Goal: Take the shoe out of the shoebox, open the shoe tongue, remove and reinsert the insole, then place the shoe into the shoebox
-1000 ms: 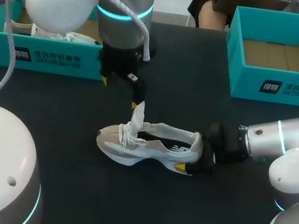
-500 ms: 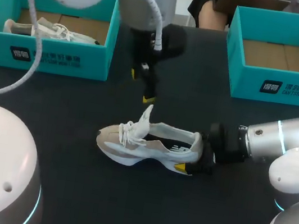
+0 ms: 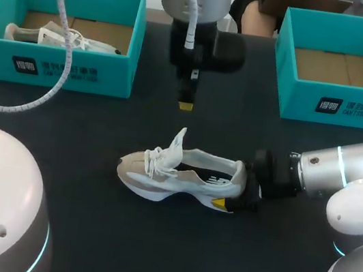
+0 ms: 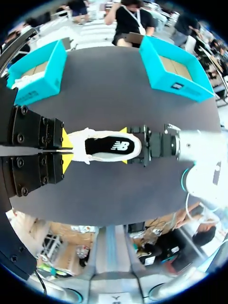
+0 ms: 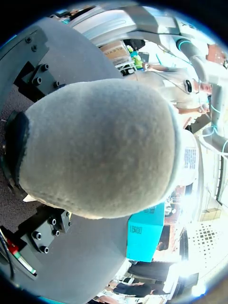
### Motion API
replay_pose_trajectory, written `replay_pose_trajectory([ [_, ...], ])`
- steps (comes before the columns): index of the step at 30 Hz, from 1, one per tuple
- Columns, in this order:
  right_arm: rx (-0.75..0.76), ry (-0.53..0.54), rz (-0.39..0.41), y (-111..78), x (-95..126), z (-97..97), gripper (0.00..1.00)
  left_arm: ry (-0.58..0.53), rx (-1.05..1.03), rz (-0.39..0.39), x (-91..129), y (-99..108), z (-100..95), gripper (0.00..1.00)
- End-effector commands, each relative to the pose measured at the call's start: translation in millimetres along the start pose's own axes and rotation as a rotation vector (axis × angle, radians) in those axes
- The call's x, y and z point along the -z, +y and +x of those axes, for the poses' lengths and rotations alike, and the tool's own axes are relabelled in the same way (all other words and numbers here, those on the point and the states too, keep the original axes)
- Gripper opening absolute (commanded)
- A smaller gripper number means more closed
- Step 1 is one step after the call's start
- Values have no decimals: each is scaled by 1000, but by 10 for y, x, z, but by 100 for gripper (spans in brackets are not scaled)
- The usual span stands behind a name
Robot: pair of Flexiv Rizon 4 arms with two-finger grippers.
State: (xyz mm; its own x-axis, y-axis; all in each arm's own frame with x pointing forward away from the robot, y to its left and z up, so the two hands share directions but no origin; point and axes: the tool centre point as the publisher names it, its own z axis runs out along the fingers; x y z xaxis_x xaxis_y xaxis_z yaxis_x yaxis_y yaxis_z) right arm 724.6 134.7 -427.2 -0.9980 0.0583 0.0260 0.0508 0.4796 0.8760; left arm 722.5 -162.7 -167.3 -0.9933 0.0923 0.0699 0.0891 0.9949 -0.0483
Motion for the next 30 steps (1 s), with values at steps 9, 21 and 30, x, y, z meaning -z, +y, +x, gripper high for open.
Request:
replay_pose_trajectory([
  [9, -1, -1, 4, -28, -64, -17, 0, 114, -200, 85, -469, -90, -11, 0],
  [21, -1, -1, 4, -28, -64, -17, 0, 135, -135, 109, -1100, -449, 25, 0],
  [30, -1, -1, 4, -28, -64, -17, 0, 97, -120, 161, -1443, -583, -78, 0],
])
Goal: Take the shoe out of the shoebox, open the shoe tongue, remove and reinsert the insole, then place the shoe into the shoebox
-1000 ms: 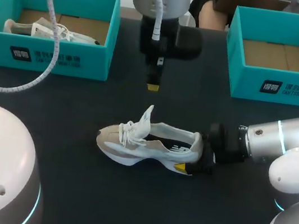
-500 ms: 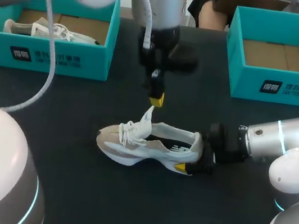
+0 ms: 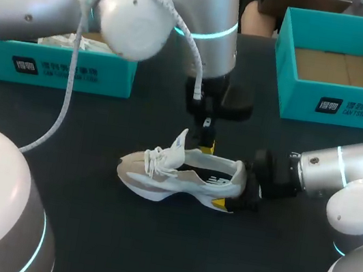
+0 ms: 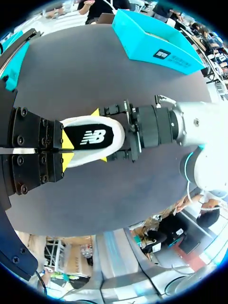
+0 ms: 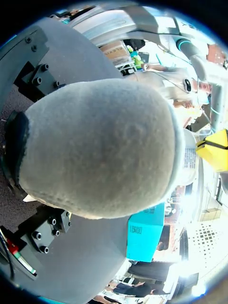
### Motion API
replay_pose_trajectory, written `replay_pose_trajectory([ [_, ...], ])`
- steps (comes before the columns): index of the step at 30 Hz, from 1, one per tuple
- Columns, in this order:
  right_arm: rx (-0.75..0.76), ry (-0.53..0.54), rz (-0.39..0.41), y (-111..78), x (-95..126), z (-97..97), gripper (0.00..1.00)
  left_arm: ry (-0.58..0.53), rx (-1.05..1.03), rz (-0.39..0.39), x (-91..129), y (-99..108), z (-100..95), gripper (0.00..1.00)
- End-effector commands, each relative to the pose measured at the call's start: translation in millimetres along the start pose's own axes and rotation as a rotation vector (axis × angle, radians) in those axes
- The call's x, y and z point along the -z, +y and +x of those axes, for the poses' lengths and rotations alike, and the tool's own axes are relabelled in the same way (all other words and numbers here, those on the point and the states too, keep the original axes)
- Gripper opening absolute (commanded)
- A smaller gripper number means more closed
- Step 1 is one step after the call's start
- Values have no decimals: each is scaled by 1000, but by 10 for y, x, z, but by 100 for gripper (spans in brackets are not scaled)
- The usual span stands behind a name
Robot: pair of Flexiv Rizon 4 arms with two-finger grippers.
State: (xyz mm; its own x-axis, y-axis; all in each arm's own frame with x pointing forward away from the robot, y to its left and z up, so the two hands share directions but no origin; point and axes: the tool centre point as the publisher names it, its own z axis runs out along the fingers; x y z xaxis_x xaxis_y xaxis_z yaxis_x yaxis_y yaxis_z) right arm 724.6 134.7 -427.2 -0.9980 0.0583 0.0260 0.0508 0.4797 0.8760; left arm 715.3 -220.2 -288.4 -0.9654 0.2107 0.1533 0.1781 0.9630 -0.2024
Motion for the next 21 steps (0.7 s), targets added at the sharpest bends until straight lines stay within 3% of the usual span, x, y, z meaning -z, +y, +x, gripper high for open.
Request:
replay_pose_trajectory([
  [1, -1, -1, 4, -28, -64, -16, 0, -3, -10, 12, -251, -38, -37, 0],
  [5, -1, -1, 4, -28, -64, -16, 0, -17, -19, 27, -381, -37, -46, 0],
  [7, -1, -1, 4, -28, -64, -16, 0, 30, -13, -6, -448, -43, -65, 0],
  [21, -1, -1, 4, -28, -64, -16, 0, 30, -13, -6, -448, -43, -65, 0],
])
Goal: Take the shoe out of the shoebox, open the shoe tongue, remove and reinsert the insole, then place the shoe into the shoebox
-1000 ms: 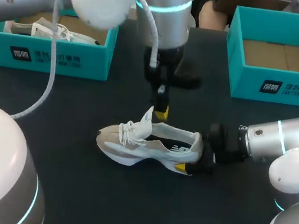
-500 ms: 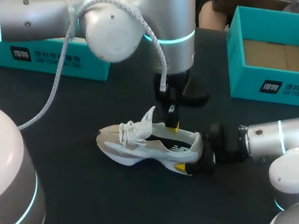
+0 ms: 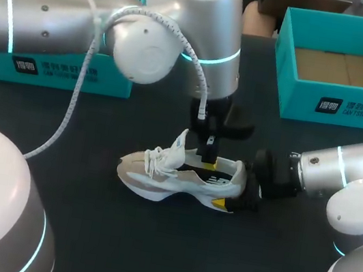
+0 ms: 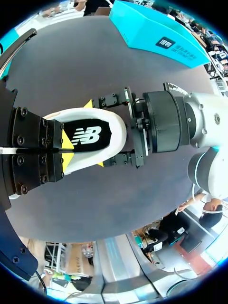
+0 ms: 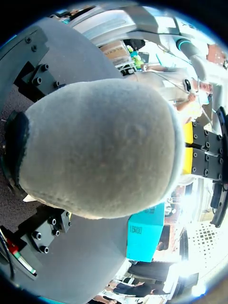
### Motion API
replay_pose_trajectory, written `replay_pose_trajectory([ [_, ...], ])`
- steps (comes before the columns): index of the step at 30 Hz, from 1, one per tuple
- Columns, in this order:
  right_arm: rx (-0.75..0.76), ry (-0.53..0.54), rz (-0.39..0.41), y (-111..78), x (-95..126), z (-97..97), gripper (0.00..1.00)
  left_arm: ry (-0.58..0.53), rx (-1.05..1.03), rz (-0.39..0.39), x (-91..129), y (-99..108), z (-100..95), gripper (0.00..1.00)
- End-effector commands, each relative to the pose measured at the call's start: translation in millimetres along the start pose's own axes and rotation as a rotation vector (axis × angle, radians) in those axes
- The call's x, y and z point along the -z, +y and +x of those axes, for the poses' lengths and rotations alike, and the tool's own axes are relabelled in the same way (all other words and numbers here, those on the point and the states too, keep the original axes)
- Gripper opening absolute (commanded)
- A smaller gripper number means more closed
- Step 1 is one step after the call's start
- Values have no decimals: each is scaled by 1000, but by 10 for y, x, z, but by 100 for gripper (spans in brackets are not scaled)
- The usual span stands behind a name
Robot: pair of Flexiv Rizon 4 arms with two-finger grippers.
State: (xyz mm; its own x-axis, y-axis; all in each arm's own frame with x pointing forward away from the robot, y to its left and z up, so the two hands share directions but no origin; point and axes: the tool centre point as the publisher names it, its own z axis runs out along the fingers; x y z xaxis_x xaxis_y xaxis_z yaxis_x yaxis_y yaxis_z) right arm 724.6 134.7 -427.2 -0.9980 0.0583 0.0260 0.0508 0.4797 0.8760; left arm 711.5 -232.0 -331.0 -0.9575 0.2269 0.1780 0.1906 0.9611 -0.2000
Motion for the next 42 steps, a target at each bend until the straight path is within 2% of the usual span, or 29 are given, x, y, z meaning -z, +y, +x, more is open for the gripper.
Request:
replay_pose_trajectory([
  [1, -1, -1, 4, -28, -64, -17, 0, 2, -1, -1, -9, -9, -12, 0],
  [2, -1, -1, 4, -28, -64, -17, 0, -19, 2, 22, -31, -15, -20, 0],
  [5, -1, -1, 4, -28, -64, -17, 0, -22, -5, 24, -115, -9, -35, 0],
  [14, -1, -1, 4, -28, -64, -17, 0, -25, -11, -21, -374, 79, -69, 0],
  [26, -1, -1, 4, -28, -64, -17, 0, 37, -55, -4, -456, 283, 83, 0],
  [27, -1, -1, 4, -28, -64, -17, 0, 38, -56, 6, -463, 290, 92, 7],
  [28, -1, -1, 4, -28, -64, -17, 0, 38, -59, 0, -476, 294, 98, 24],
  [29, -1, -1, 4, -28, -64, -17, 0, 40, -65, -1, -485, 295, 104, 31],
  [34, -1, -1, 4, -28, -64, -17, 0, 49, -76, 2, -551, 282, 97, 44],
  [42, -1, -1, 4, -28, -64, -17, 0, -19, -81, -3, -773, 287, 23, 43],
])
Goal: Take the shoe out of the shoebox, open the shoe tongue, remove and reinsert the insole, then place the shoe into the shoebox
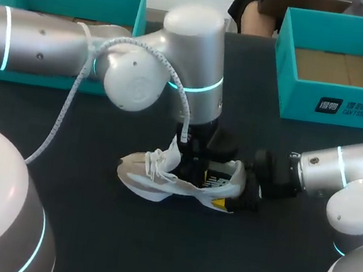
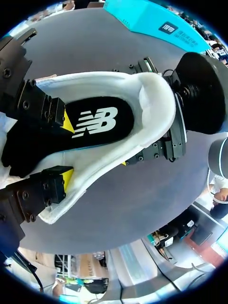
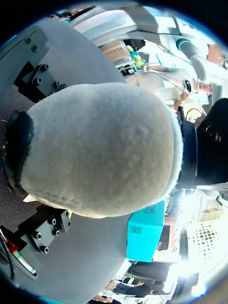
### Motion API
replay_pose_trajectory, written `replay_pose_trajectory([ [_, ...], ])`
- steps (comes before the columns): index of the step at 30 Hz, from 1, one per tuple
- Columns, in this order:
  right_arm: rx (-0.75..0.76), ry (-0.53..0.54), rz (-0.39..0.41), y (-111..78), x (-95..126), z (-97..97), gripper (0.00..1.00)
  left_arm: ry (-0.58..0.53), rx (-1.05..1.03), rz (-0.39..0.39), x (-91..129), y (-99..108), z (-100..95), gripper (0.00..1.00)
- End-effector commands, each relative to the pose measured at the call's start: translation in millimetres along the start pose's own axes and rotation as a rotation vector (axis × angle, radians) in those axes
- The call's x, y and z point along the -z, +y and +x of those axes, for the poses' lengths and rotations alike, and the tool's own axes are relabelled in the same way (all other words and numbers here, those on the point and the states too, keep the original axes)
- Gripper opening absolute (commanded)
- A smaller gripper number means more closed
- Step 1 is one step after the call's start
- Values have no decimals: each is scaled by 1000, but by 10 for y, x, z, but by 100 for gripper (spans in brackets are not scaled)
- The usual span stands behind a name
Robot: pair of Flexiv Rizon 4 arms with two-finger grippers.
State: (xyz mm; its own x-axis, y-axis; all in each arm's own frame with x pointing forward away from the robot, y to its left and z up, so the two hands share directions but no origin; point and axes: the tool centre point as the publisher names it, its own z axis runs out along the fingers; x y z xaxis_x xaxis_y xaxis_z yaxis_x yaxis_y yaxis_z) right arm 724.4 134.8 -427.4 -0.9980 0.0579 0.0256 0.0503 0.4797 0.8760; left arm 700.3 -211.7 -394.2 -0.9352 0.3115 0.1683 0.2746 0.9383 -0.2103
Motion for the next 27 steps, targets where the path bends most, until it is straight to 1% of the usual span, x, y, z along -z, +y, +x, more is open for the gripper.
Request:
replay_pose_trajectory([
  [1, -2, -1, 4, -27, -63, -18, 0, -39, 8, -8, -204, -9, -33, 43],
  [5, -2, -1, 4, -27, -63, -18, 0, -68, 20, -4, -293, 2, -91, 40],
  [6, -2, -1, 4, -27, -63, -18, 0, -79, 30, -9, -312, 6, -107, 36],
  [7, -2, -1, 4, -27, -63, -18, 0, -93, 36, -16, -329, 10, -121, 29],
  [8, -2, -1, 4, -27, -63, -18, 0, -98, 38, -18, -337, 15, -129, 18],
  [9, -2, -1, 4, -27, -63, -18, 0, -99, 39, -21, -338, 19, -133, 0],
  [11, -2, -1, 4, -27, -63, -18, 0, -110, 47, -27, -306, 31, -142, 0],
  [15, -2, -1, 4, -27, -63, -18, 0, -97, 63, -39, -183, 62, -162, 0],
  [21, -2, -1, 4, -27, -63, -18, 0, -37, 97, -16, 80, 102, -151, 0],
  [25, -2, -1, 4, -27, -63, -18, 0, -20, 110, 4, 244, 132, -133, 0],
  [27, -2, -1, 4, -27, -63, -18, 0, 16, 120, 14, 325, 149, -124, 0],
])
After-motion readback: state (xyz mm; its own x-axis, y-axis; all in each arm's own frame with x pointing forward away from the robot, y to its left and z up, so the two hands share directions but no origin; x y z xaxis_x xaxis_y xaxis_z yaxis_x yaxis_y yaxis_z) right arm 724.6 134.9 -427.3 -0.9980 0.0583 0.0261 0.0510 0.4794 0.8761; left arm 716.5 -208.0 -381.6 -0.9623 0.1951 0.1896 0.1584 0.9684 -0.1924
